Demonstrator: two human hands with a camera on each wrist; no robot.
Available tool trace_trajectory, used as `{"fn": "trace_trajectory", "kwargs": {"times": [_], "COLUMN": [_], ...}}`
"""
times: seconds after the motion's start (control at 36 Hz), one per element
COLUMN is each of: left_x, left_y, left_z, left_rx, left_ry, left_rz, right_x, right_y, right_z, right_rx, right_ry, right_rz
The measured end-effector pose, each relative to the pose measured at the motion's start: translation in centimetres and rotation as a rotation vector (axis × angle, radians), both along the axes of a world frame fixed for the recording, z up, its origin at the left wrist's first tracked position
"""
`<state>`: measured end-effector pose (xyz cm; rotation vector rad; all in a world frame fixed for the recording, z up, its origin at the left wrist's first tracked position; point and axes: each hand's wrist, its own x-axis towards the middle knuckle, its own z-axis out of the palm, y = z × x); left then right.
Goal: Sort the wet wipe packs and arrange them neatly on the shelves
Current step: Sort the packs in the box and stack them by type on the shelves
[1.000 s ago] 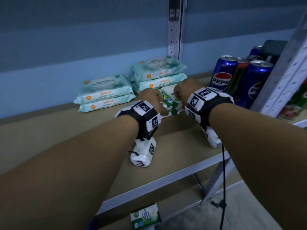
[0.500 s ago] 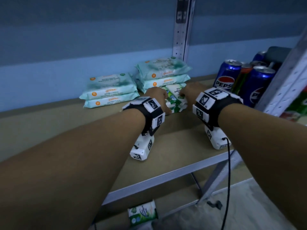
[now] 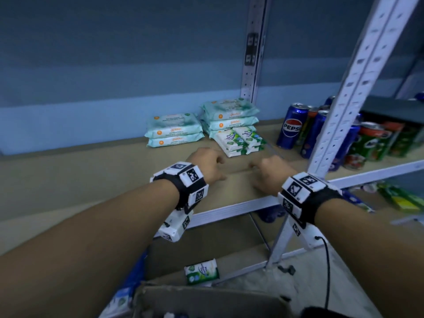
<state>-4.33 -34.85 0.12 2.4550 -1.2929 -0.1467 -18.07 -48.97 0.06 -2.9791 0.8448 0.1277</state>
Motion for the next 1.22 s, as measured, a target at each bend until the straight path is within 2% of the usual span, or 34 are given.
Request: {"fn": "trace_trajectory", "kwargs": {"times": [0.17,0.33,0.44,0.53,0.61,0.78,0.94,1.06,1.22], "left_x": [-2.6,-5.3,-6.9,-7.8,-8.4,-7.9,-7.4,-7.1,-8.3], "left_y": [4.7,9.1,11.5,13.0,14.2,15.7,16.2,16.2,16.5], "left_z": [-0.7,-3.2,-5.0,-6.6,-8.8,-15.3,-22.7,-26.5,-30.7], "left_rx": [0.001,-0.096,-0.226,-0.267,-0.19,0.028,0.2,0.19,0.17], "left_ry": [0.015,0.141,0.077,0.043,0.047,0.289,0.387,0.409,0.23], "left_rz": [-0.016,-0.056,-0.127,-0.165,-0.18,-0.063,0.048,0.112,0.152], "right_x": [-3.6,-6.4,-8.1,-9.0,-9.4,-9.3,-9.1,-9.6,-9.5], "right_y": [3.5,6.8,8.5,9.9,10.7,11.5,11.5,10.8,9.8], "right_z": [-1.0,-4.2,-7.4,-10.1,-13.0,-18.7,-23.8,-26.0,-25.9], "right_rx": [0.049,0.077,0.085,0.078,0.122,0.329,0.378,0.378,0.4], "right_ry": [-0.06,-0.231,-0.362,-0.258,-0.093,0.151,0.319,0.342,0.288], "right_rz": [0.063,0.142,0.111,0.114,0.13,0.08,0.083,0.111,0.153]}}
